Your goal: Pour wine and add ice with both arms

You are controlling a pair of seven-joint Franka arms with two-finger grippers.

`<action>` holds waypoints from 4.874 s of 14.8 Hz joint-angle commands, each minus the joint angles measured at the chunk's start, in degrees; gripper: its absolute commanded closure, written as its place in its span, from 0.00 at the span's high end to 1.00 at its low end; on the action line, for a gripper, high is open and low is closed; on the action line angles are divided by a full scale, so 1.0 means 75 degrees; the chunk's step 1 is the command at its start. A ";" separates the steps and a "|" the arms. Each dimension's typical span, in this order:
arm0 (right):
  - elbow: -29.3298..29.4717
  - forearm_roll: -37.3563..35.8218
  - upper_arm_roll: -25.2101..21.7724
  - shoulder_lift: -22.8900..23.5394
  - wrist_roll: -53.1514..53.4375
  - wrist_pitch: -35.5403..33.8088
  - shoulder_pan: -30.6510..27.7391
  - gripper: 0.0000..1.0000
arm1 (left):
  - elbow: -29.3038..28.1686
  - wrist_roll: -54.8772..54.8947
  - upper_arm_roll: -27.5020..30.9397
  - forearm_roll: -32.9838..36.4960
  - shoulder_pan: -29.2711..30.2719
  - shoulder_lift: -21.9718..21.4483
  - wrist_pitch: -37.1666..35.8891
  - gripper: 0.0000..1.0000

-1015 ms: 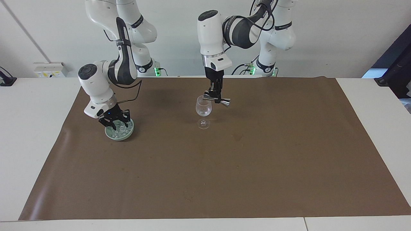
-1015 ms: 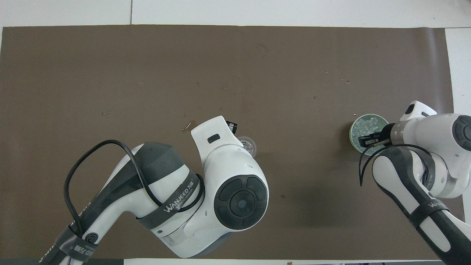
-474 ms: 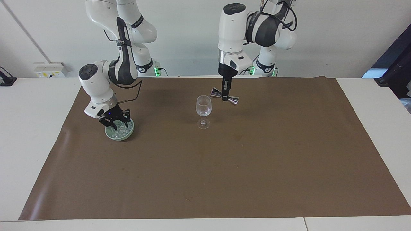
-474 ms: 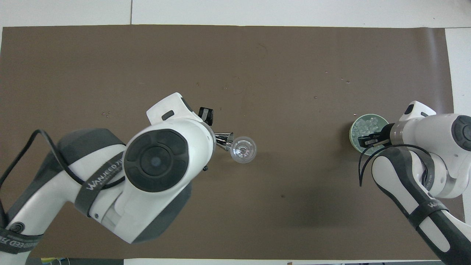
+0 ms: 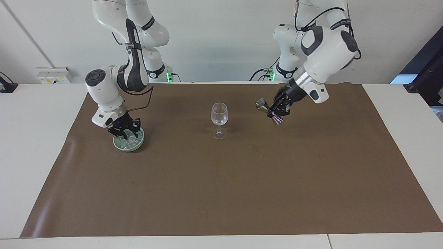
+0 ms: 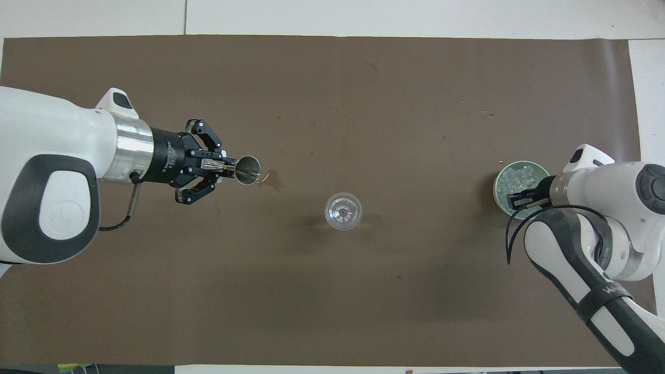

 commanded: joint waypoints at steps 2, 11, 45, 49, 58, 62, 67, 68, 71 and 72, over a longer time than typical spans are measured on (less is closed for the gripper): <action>-0.0143 0.0090 0.0032 -0.0083 -0.0225 0.0156 -0.0055 0.41 | -0.0314 0.1390 -0.0111 -0.1552 0.1508 0.0330 -0.0641 0.00; -0.0201 0.0090 0.0032 -0.0095 -0.0225 0.0179 -0.0055 0.41 | 0.1363 0.3608 -0.0123 -0.3313 0.4253 0.3402 -0.3596 0.00; 0.3275 0.0078 0.0255 -0.0540 0.2148 -0.4353 0.0984 0.10 | 0.3505 0.6683 0.0041 -0.0294 0.5252 0.3838 -0.3407 1.00; 0.4624 0.0090 0.0255 -0.0166 0.4387 -0.4824 0.2647 0.10 | 0.3519 0.8753 0.0006 0.1114 0.4525 0.2890 -0.3419 1.00; 0.5471 0.0078 0.0290 0.0619 0.6536 -0.4298 0.4702 0.12 | 0.2957 0.9617 -0.0041 0.4093 0.2123 0.0815 -0.3139 1.00; 0.5108 0.0101 0.0290 0.0773 0.6642 -0.4028 0.4796 0.13 | 0.3038 1.0956 -0.0006 0.4175 0.2134 0.0591 -0.3221 1.00; 0.4979 0.0219 0.0349 0.0691 0.6887 -0.4216 0.4959 0.18 | 0.3296 1.0910 -0.0017 0.4807 0.1971 0.0591 -0.3244 1.00; 0.4886 0.0219 0.0349 0.0667 0.6981 -0.4215 0.5019 0.20 | 0.3308 1.0875 -0.0006 0.4819 0.1947 0.0591 -0.3267 1.00; 0.4605 0.0231 0.0372 0.0527 0.7006 -0.4205 0.5019 0.22 | 0.3308 1.0840 -0.0168 0.4808 0.2062 0.0567 -0.3291 1.00; 0.4534 0.0231 0.0372 0.0515 0.7006 -0.4192 0.5019 0.23 | 0.3285 1.0828 -0.0309 0.4796 0.2168 0.0521 -0.3326 1.00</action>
